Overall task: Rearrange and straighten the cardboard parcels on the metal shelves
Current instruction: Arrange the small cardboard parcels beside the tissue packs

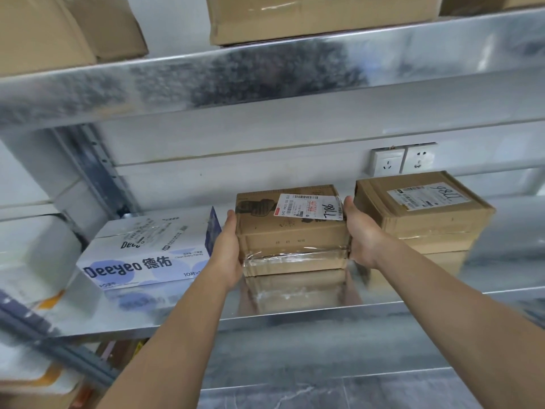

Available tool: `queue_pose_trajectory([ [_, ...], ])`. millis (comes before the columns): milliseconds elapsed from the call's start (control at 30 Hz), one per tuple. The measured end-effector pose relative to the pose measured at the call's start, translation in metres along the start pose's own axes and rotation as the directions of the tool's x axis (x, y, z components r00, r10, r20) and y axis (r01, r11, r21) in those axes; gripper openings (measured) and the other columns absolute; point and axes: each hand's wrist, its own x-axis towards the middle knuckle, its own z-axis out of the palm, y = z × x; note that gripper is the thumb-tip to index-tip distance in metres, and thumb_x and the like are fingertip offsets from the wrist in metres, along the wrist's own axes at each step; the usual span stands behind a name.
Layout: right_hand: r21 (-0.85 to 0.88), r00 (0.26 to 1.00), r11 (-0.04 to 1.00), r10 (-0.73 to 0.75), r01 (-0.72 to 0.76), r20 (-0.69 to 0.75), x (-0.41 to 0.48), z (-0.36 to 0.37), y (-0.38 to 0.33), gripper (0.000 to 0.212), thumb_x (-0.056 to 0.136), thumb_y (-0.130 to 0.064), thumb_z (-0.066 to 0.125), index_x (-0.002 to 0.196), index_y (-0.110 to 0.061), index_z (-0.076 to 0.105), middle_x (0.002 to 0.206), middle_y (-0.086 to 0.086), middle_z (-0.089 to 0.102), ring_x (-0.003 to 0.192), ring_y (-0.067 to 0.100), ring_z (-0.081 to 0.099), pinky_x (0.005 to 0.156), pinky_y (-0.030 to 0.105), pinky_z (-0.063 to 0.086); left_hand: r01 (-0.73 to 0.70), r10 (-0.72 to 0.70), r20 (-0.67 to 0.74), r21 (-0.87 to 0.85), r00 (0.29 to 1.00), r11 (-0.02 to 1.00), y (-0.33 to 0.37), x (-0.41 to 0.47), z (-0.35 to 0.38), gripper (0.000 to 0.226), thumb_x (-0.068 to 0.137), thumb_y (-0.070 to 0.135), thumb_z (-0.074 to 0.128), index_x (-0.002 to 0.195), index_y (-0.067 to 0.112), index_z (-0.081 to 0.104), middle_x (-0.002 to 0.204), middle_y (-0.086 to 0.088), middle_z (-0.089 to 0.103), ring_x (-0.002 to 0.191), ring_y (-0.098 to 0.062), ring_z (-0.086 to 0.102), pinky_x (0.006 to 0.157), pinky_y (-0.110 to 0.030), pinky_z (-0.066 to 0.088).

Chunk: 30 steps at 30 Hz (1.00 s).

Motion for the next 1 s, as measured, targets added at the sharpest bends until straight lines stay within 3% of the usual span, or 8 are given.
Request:
queue_pose_trajectory([
  [133,0.008,0.999,1.0,0.004,-0.004,-0.046,-0.028,0.007,-0.01,0.084,0.072,-0.091,0.046,0.126,-0.03,0.068,0.14,0.004,0.063,0.134,0.029,0.055,0.118,0.058,0.034,-0.021,0.022,-0.011,0.052,1.0,0.998,0.002,-0.001,-0.002,0.051,0.102,0.063,0.039,0.12,0.028,0.071,0.111,-0.001,0.077,0.106,-0.019,0.072,0.101,-0.038,0.051],
  [267,0.008,0.999,0.999,-0.04,0.04,0.005,-0.044,0.009,-0.015,0.056,0.098,-0.067,0.044,0.117,-0.022,0.072,0.12,0.006,0.075,0.121,0.029,0.064,0.116,0.055,0.038,-0.062,0.065,-0.028,0.086,0.998,0.994,0.004,-0.002,-0.005,0.048,0.1,0.064,0.044,0.119,0.03,0.072,0.109,0.001,0.078,0.112,-0.02,0.069,0.11,-0.042,0.045],
  [400,0.029,0.997,0.998,-0.06,0.058,0.055,-0.056,0.01,-0.018,0.038,0.103,-0.047,0.051,0.117,-0.019,0.074,0.115,0.006,0.077,0.12,0.032,0.066,0.11,0.054,0.045,-0.091,0.097,-0.044,0.118,0.994,0.989,0.007,0.0,-0.013,0.06,0.083,0.076,0.053,0.129,0.038,0.065,0.113,0.005,0.077,0.113,-0.02,0.068,0.11,-0.045,0.043],
  [533,0.01,0.997,0.998,-0.065,0.065,0.033,-0.059,0.008,-0.021,0.043,0.098,-0.037,0.047,0.126,-0.015,0.07,0.124,0.013,0.073,0.117,0.035,0.066,0.104,0.053,0.05,-0.085,0.084,0.006,0.129,0.996,0.988,0.017,-0.008,-0.014,0.04,0.103,0.058,0.038,0.113,0.033,0.068,0.088,0.006,0.079,0.097,-0.02,0.07,0.093,-0.039,0.049],
  [633,0.016,0.993,0.996,-0.091,0.09,0.07,-0.057,0.004,-0.025,0.044,0.097,-0.027,0.039,0.128,-0.014,0.067,0.102,0.006,0.076,0.089,0.024,0.06,0.07,0.037,0.049,-0.085,0.086,-0.006,0.103,0.996,0.991,0.017,-0.008,-0.018,0.048,0.103,0.058,0.038,0.135,0.028,0.057,0.103,-0.004,0.079,0.099,-0.025,0.073,0.082,-0.039,0.054],
  [700,0.061,0.991,0.993,-0.108,0.103,0.084,-0.055,0.002,-0.027,0.04,0.1,-0.027,0.038,0.127,-0.017,0.066,0.09,-0.001,0.07,0.08,0.018,0.057,0.059,0.032,0.042,-0.086,0.086,0.001,0.063,0.996,0.994,0.018,-0.009,-0.019,0.049,0.104,0.059,0.036,0.131,0.027,0.062,0.115,-0.008,0.076,0.107,-0.027,0.071,0.088,-0.042,0.055],
  [900,0.16,0.988,0.976,-0.153,0.149,0.019,-0.059,0.007,-0.033,0.035,0.108,-0.043,0.041,0.113,-0.021,0.067,0.094,-0.001,0.067,0.07,0.011,0.063,0.051,0.027,0.051,-0.057,0.059,0.032,-0.045,0.998,0.997,0.015,-0.021,-0.013,0.06,0.103,0.064,0.027,0.114,0.027,0.073,0.109,-0.003,0.078,0.102,-0.023,0.073,0.081,-0.039,0.055],
  [1000,0.182,0.994,0.978,-0.109,0.103,0.019,-0.065,0.013,-0.034,0.048,0.105,-0.055,0.043,0.114,-0.018,0.072,0.106,0.01,0.077,0.091,0.027,0.076,0.084,0.048,0.062,-0.053,0.056,0.026,-0.093,0.998,0.994,0.013,-0.022,-0.011,0.065,0.103,0.065,0.023,0.115,0.025,0.073,0.112,-0.005,0.077,0.106,-0.024,0.071,0.082,-0.039,0.053],
])
